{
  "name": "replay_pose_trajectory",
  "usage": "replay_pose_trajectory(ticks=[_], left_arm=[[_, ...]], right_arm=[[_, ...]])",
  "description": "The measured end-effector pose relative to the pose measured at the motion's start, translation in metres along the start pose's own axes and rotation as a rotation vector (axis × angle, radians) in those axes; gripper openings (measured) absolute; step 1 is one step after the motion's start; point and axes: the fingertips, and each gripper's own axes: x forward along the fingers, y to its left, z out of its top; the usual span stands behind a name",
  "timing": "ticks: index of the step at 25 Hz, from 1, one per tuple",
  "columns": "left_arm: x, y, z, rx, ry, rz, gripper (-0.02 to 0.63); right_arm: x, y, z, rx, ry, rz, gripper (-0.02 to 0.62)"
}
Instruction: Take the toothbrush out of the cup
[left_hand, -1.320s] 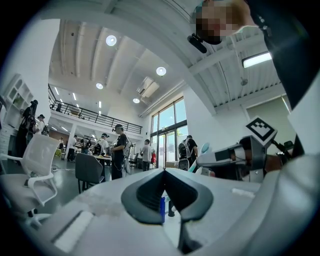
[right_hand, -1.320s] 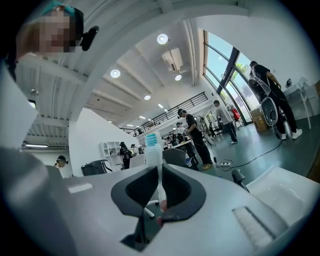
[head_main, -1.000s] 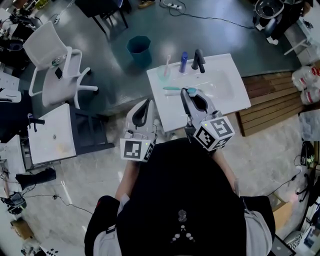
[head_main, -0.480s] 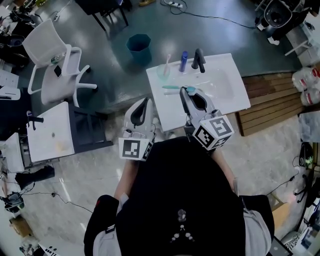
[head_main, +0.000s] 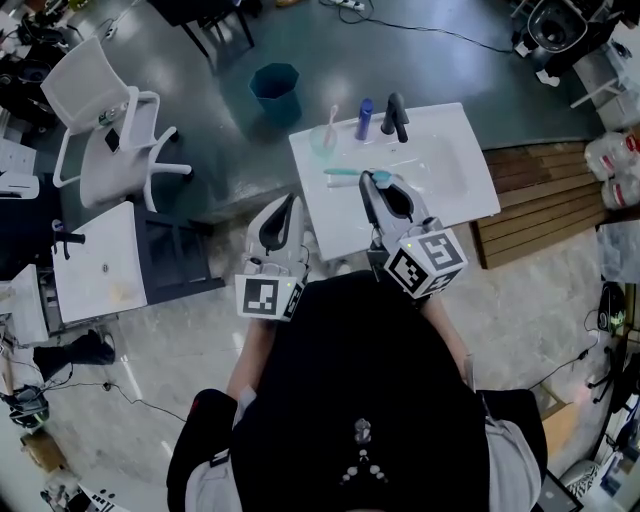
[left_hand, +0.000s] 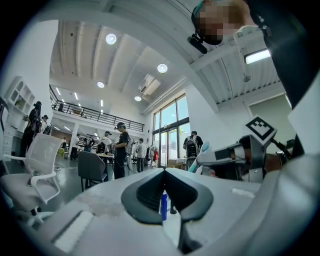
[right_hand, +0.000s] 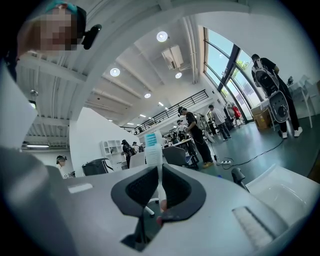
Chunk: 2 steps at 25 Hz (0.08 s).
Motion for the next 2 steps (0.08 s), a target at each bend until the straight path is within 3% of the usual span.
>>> replay_pose_trajectory(ticks=[2], left_arm=[[0.0022,-0.0014,-0.0015,0.001,0.002,-0.003,0.002]], right_arm=[[0.0003,-0.0024,-0.0006,0.0,0.001,-0.001,0.025]])
